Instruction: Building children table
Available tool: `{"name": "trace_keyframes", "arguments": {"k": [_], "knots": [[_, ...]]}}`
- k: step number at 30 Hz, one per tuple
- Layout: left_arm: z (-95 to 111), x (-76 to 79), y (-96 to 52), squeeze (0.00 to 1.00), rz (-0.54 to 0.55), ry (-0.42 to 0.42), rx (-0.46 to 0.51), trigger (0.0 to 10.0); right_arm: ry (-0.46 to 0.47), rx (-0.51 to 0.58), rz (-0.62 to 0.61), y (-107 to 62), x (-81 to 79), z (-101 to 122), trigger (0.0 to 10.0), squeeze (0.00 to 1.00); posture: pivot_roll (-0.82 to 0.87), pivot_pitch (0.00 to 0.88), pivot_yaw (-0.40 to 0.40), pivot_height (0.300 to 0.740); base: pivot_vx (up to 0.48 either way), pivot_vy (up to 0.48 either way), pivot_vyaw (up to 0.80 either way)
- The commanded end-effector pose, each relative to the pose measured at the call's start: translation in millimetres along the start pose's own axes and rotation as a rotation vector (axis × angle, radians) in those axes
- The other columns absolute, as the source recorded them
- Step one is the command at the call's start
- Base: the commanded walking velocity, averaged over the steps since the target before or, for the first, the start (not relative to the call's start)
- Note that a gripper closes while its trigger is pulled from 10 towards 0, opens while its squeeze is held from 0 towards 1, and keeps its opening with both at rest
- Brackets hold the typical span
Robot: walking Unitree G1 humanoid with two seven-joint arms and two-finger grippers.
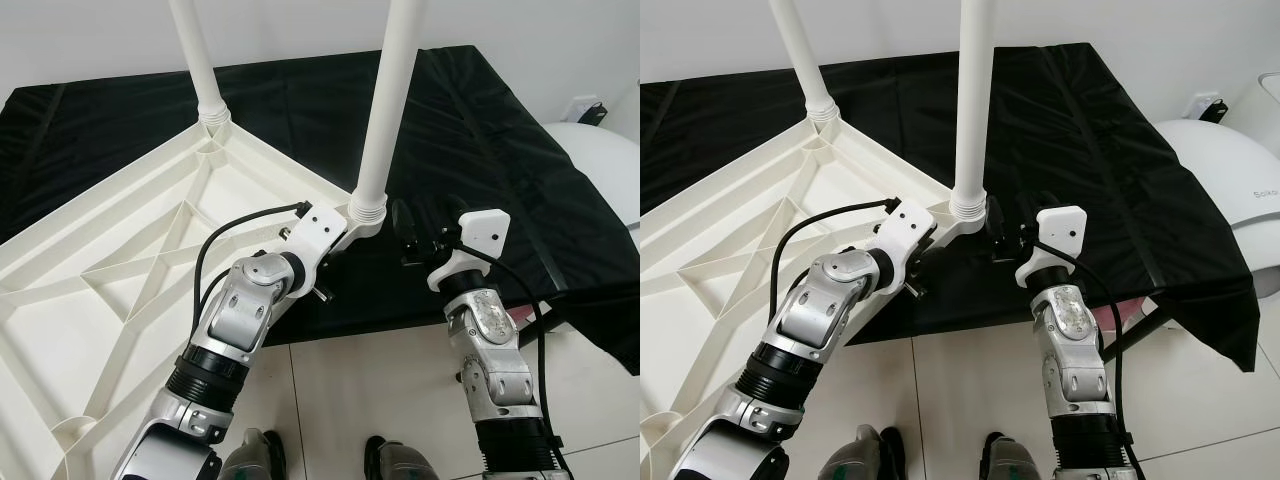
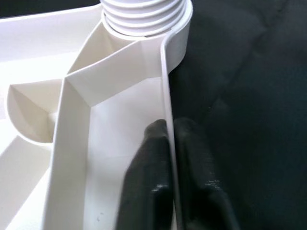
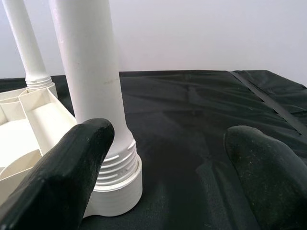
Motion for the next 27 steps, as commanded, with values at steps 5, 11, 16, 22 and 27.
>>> {"name": "trace_keyframes", "arguments": {"k": [5,11,16,22,27], "knots": [[-18,-0.3,-4.8,0.00,0.017,0.006,-0.058,3.0,-0.009,-0.004,0.004,-2.3,-0.2,0,10.0,0.00,-0.17,0.155,0.063,0.740,0.000,0.000,0.00],[-32,5.1,-17.3,0.00,-0.021,0.024,-0.100,10.0,-0.010,-0.005,0.013,-1.7,-1.0,-1,10.0,0.00,-0.17,0.152,0.059,0.740,0.000,0.000,0.00],[-32,6.2,-22.2,0.00,-0.034,0.027,-0.102,10.0,-0.007,-0.004,0.025,-1.3,-3.2,-1,10.0,0.00,-0.16,0.149,0.056,0.740,0.000,0.000,0.00],[-33,-1.3,-23.0,0.00,0.005,0.023,-0.101,10.0,0.000,0.000,0.079,0.4,-7.3,1,10.0,0.00,-0.15,0.150,0.049,0.740,0.000,0.000,0.00],[-29,-8.1,-22.1,0.00,0.041,0.011,-0.088,10.0,0.005,0.000,0.129,-0.2,-8.3,3,10.0,0.00,-0.16,0.157,0.045,0.740,0.000,0.000,0.00]]}}
Point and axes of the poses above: a point about 5 cm out from each wrist's last joint towards the gripper, its own y axis pointing out of the wrist towards the gripper, its own z axis along the axis of the wrist's last joint, x = y × z, the point moved 6 cm from there along y, pointing out of the wrist towards the gripper, and after that the axes turned 10 degrees about -y, right-handed, at the moved point
